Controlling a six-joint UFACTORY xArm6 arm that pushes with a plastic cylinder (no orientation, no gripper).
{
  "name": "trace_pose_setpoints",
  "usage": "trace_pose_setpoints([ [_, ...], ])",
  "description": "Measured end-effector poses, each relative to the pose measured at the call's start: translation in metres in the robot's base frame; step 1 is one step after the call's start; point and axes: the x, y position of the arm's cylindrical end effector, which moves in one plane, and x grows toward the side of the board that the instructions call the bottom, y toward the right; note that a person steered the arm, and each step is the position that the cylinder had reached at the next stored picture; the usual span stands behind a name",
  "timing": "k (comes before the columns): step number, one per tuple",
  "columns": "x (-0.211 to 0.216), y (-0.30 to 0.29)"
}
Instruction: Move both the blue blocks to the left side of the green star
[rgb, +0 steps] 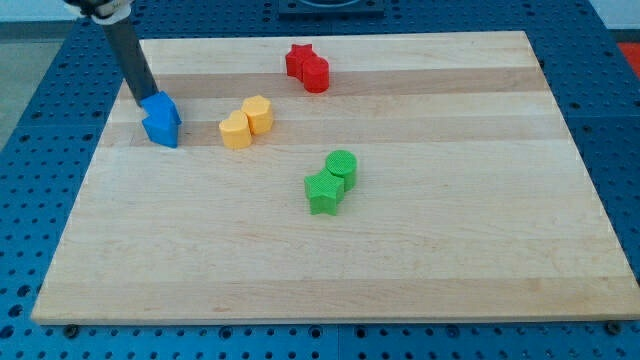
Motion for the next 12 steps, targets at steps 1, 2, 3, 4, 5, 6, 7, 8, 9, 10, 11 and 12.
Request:
trace_pose_setpoints([
  [1, 0.025, 0.002],
  [2, 0.050, 0.009],
  [3, 0.069, 0.025],
  [4, 0.092, 0.042],
  [5, 0.108, 0.059],
  [6, 0.109, 0.086],
  [7, 0.109, 0.103],
  [8, 0.109, 0.104],
  [9, 0.109, 0.113],
  [10, 0.113, 0.132],
  [11, 0.119, 0.148],
  [12, 0.131, 0.150],
])
